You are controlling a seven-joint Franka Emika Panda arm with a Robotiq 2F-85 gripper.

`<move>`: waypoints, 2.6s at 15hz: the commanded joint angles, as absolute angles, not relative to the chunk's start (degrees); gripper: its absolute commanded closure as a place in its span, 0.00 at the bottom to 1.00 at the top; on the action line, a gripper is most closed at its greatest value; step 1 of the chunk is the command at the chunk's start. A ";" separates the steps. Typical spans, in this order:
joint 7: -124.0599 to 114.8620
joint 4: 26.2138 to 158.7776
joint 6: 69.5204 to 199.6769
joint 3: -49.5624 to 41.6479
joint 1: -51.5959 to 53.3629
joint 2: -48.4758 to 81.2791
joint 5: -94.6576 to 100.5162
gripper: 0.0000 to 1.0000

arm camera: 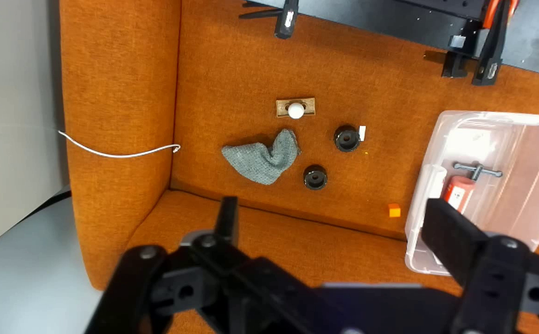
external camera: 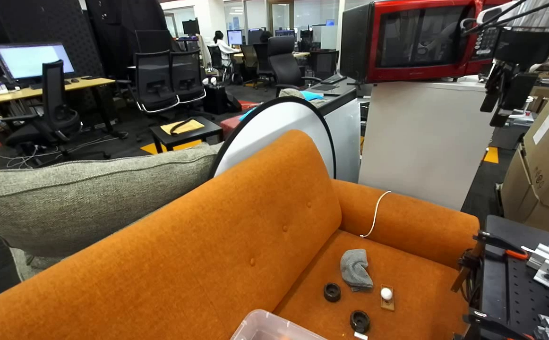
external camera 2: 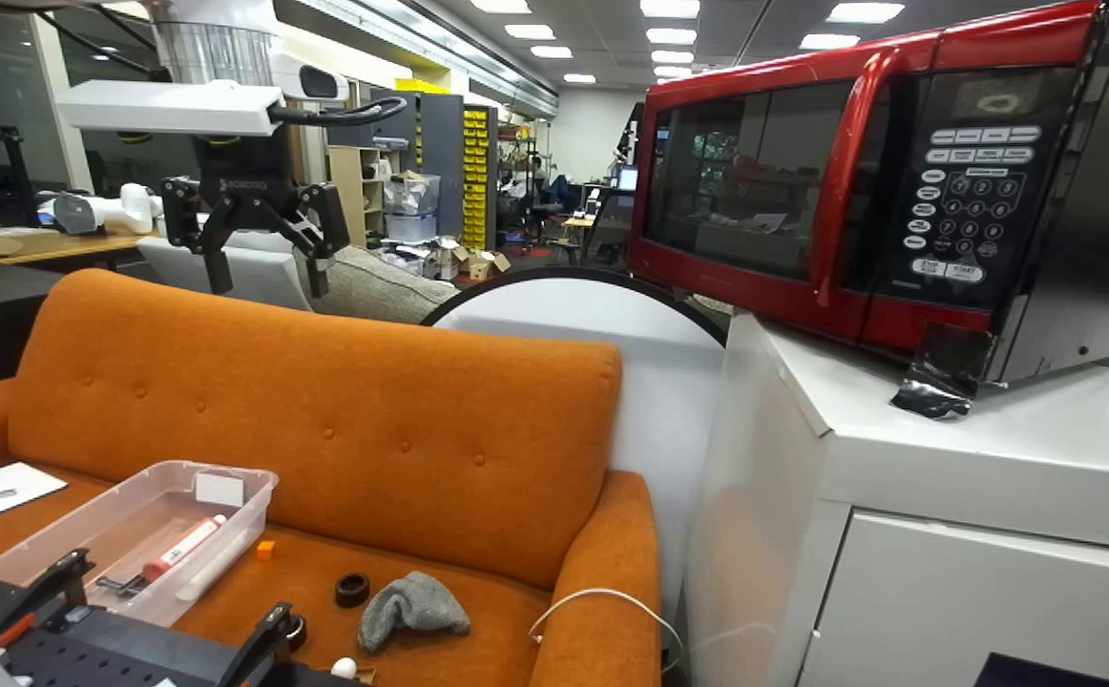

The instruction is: Put the white object closer to the clear storage box

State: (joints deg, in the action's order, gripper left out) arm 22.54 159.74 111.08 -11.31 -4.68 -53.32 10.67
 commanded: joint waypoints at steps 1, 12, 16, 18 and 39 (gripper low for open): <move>22.18 159.60 110.87 -11.70 -4.17 -53.37 11.00 0.00; 22.19 159.61 110.95 -11.78 -4.16 -53.37 10.97 0.00; 22.19 159.61 110.95 -11.79 -4.16 -53.37 10.97 0.00; 22.19 159.60 110.95 -11.79 -4.17 -53.37 10.97 0.00; 8.62 159.15 141.19 -4.29 -0.76 -23.23 10.03 0.00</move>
State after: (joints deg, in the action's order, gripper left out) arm 8.19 159.18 141.27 -5.24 0.09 -23.21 10.65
